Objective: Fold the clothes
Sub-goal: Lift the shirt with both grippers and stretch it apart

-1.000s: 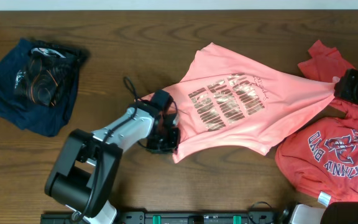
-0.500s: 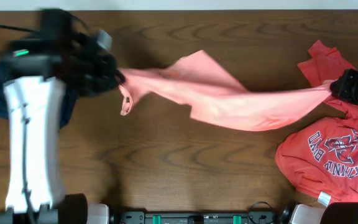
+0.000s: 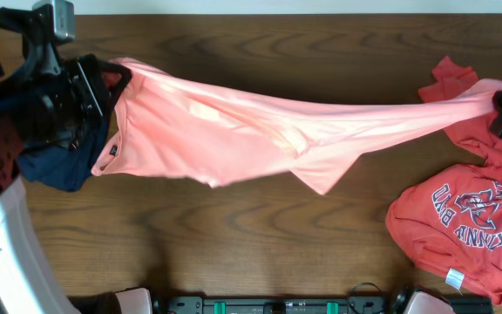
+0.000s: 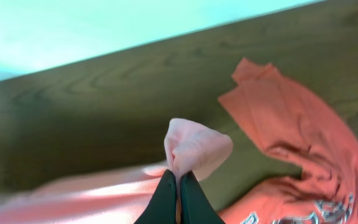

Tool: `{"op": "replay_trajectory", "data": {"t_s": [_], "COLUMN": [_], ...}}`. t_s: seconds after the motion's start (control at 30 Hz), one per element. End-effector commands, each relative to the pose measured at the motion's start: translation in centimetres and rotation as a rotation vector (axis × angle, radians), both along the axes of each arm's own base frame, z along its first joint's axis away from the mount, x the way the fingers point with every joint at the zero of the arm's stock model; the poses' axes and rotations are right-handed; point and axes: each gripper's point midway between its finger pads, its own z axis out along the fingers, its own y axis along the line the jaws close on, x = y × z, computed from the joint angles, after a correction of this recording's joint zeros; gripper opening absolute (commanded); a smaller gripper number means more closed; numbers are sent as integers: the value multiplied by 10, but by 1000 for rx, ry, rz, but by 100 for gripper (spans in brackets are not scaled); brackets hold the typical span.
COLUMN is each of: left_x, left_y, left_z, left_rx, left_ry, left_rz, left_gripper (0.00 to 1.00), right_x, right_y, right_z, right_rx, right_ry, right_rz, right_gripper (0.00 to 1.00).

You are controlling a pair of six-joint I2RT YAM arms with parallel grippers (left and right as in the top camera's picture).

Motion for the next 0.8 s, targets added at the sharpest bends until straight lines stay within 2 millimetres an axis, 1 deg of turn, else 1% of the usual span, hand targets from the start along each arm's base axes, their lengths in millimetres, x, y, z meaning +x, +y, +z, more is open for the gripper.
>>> {"op": "replay_trajectory", "data": {"t_s": [0.0,0.03,0.13,0.2,0.23,0.3,0.37,0.4,0.47,0.5,0.53,0.6,0.67,0.73,0.77], "left_x": [29,37,72,102,116,149,178,191,216,225,233,242,245,242,239], "left_y": [7,9,12,12,12,11,9,9,11,12,14,17,19,16,13], "left_z": [-15,-20,-38,-49,-54,-61,-64,-64,-55,-46,-35,-10,13,19,15], "left_rx": [3,2,-2,2,5,8,9,-1,-48,-78,-109,-159,-217,-262,-269], "left_ry": [29,36,51,36,18,-32,-94,-121,-182,-217,-256,-340,-404,-405,-385], "left_rz": [-5,-5,-15,-29,-36,-45,-50,-41,-3,19,40,69,79,51,31], "left_gripper": [6,6,6,6,6,6,6,6,6,6,6,6,6,6,6], "right_x": [18,25,54,77,89,120,147,159,173,177,180,180,178,174,171], "right_y": [4,7,16,22,22,19,14,11,4,0,-4,-8,-10,-11,-10], "right_z": [-6,-6,-9,-10,-10,-11,-5,1,15,25,37,59,74,75,70], "right_rx": [20,22,6,-7,-10,-8,21,39,76,97,110,107,93,56,35], "right_ry": [1,-7,-39,-73,-91,-141,-209,-254,-330,-373,-420,-489,-516,-497,-465], "right_rz": [39,57,111,145,147,120,77,59,18,-11,-38,-46,-54,-41,-34], "right_gripper": [1,1,1,1,1,1,1,1,1,1,1,1,1,1,1]}}
